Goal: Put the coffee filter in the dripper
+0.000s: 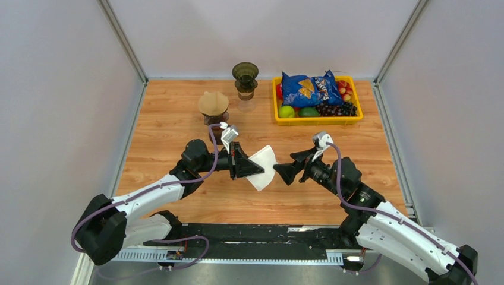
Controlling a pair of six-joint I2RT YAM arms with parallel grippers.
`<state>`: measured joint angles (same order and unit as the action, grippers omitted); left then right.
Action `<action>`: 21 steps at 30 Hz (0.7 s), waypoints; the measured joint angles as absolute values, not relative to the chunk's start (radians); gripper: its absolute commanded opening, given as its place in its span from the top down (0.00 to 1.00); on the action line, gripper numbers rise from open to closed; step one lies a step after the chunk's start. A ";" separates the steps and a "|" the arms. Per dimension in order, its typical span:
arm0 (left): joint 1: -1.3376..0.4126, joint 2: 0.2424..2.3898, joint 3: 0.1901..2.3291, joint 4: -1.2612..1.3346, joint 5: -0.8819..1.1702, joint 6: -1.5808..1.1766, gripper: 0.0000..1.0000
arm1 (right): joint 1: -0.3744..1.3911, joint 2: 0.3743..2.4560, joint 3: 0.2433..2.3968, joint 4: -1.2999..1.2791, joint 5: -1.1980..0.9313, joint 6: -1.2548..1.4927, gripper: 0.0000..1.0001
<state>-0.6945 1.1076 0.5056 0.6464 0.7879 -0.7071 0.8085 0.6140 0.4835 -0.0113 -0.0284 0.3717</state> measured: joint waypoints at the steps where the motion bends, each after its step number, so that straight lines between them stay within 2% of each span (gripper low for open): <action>1: -0.694 1.108 0.506 0.646 0.789 -0.708 1.00 | 0.809 0.618 0.484 -0.011 -0.030 0.372 0.05; 21: -0.694 1.108 0.506 0.645 0.810 -0.705 1.00 | 0.809 0.619 0.491 -0.035 0.030 0.364 0.04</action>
